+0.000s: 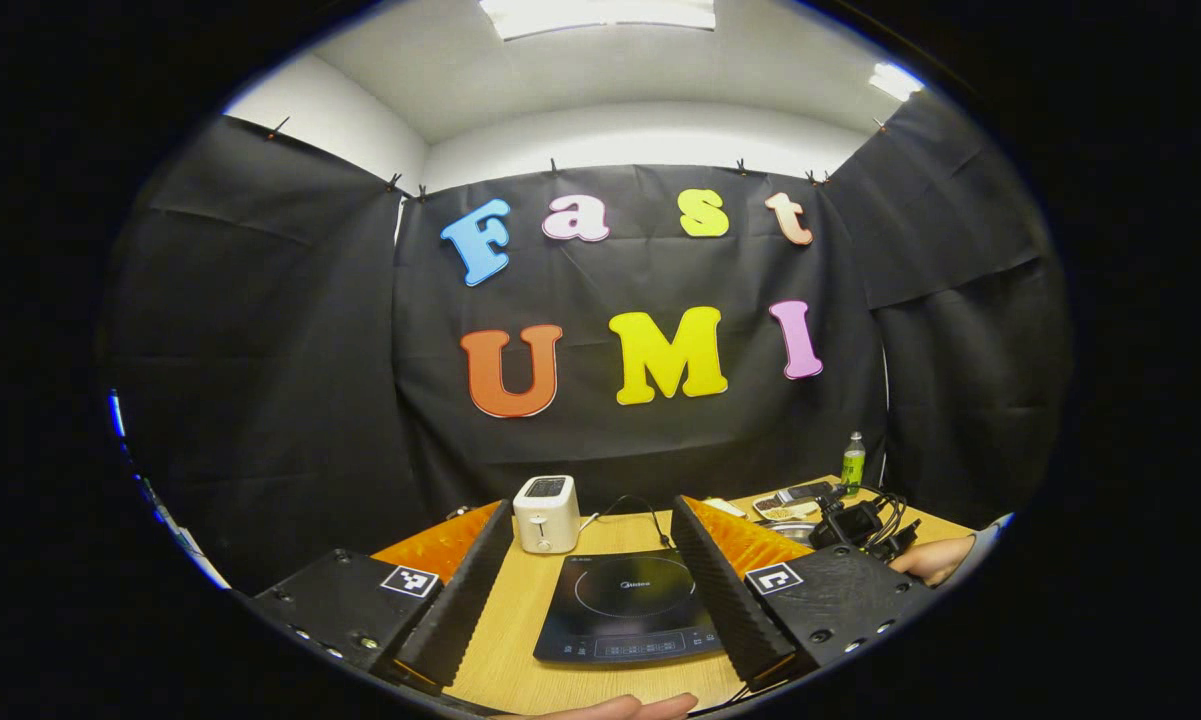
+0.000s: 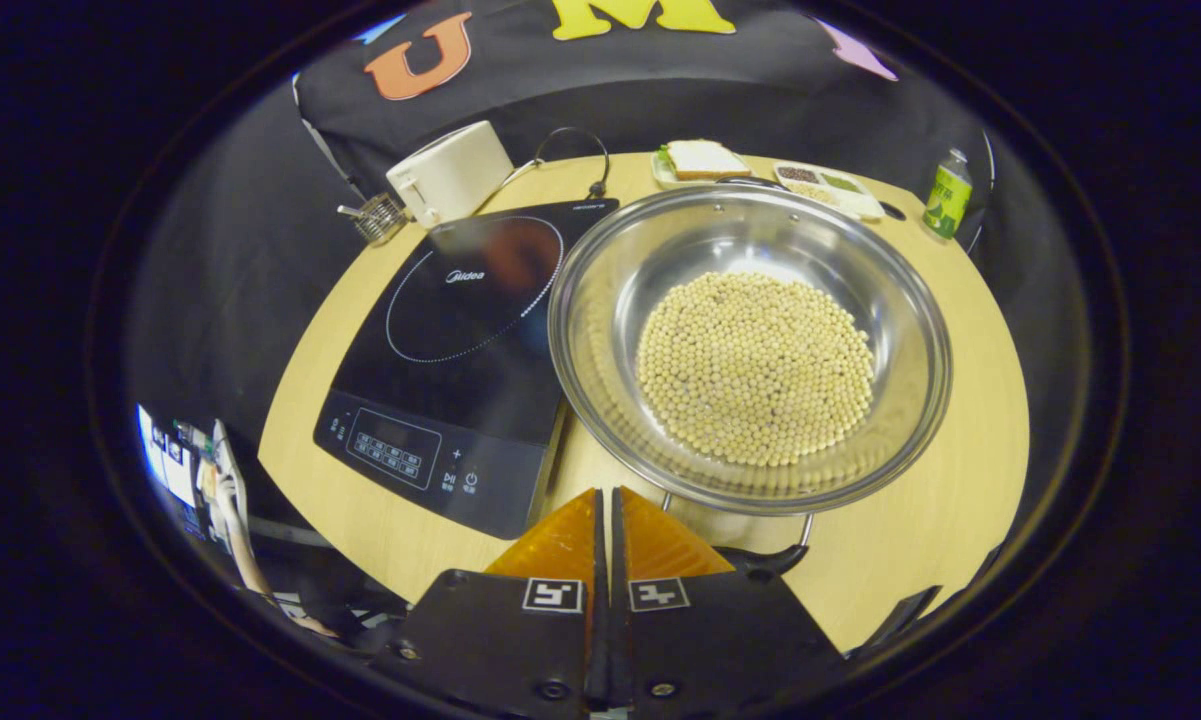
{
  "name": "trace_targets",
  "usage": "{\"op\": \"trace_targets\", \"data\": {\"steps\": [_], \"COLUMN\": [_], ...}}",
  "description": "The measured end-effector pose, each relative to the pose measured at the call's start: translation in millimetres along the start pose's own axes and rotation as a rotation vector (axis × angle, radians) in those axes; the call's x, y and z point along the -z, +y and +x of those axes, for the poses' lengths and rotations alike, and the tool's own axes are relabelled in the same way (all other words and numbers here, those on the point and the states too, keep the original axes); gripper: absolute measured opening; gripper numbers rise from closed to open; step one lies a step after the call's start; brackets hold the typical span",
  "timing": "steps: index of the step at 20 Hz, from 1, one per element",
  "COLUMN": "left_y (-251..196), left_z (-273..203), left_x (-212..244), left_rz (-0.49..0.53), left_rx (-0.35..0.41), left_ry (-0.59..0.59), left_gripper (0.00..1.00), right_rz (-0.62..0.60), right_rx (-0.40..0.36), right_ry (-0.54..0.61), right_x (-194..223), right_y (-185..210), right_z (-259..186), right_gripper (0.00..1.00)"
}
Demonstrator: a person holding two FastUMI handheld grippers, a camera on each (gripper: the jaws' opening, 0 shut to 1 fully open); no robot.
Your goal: First push the handle of the pot to place it horizontally, then grasp the pot with both hands and set it on the induction cooktop.
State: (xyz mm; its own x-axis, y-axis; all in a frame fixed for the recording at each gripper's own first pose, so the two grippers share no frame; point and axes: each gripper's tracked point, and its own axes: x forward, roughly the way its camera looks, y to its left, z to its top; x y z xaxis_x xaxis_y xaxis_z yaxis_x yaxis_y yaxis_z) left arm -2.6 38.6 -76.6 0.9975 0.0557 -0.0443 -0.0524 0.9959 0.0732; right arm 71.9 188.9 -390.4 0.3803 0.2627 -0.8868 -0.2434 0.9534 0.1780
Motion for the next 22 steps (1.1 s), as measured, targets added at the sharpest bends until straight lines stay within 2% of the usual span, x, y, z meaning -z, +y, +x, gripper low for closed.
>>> {"op": "trace_targets", "data": {"steps": [1, 3, 4, 8, 10, 11, 16, 17, 22], "left_y": [0.9, 1.6, 0.7, -8.2, -6.5, -5.6, -7.1, -7.8, -13.1], "left_z": [1.0, 2.0, 2.7, 5.8, 5.9, 6.0, 8.1, 8.9, 12.6], "left_x": [-1.7, 1.0, 1.4, 2.1, 4.4, 3.2, 5.1, 5.7, -1.1], "left_rz": [-0.005, -0.014, -0.015, -0.022, -0.026, -0.028, -0.042, -0.049, -0.056], "left_rx": [-0.003, -0.009, -0.008, 0.012, 0.007, 0.004, 0.009, 0.009, 0.017], "left_ry": [-0.003, 0.004, 0.005, 0.011, 0.017, 0.016, 0.015, 0.018, 0.012], "left_gripper": [0.95, 0.95, 0.95, 0.95, 0.95, 0.95, 0.95, 0.95, 0.95], "right_rz": [-0.005, -0.020, -0.019, -0.018, -0.005, -0.001, 0.013, 0.017, 0.011], "right_rx": [0.004, 0.010, 0.007, 0.008, 0.003, -0.003, -0.004, -0.007, -0.008], "right_ry": [-0.001, 0.006, 0.001, 0.002, -0.002, -0.002, -0.010, -0.009, -0.014], "right_x": [0.2, 3.8, 5.0, 13.6, 13.5, 13.0, 15.0, 15.3, 15.5], "right_y": [-1.5, -3.4, -3.7, -7.1, -9.0, -9.6, -17.4, -17.3, -23.3], "right_z": [-0.8, -1.2, -1.6, -2.9, -2.3, -1.5, -1.2, -1.0, -1.9], "right_gripper": [0.01, 0.04, 0.01, 0.04, 0.01, 0.04, 0.04, 0.00, 0.01]}}
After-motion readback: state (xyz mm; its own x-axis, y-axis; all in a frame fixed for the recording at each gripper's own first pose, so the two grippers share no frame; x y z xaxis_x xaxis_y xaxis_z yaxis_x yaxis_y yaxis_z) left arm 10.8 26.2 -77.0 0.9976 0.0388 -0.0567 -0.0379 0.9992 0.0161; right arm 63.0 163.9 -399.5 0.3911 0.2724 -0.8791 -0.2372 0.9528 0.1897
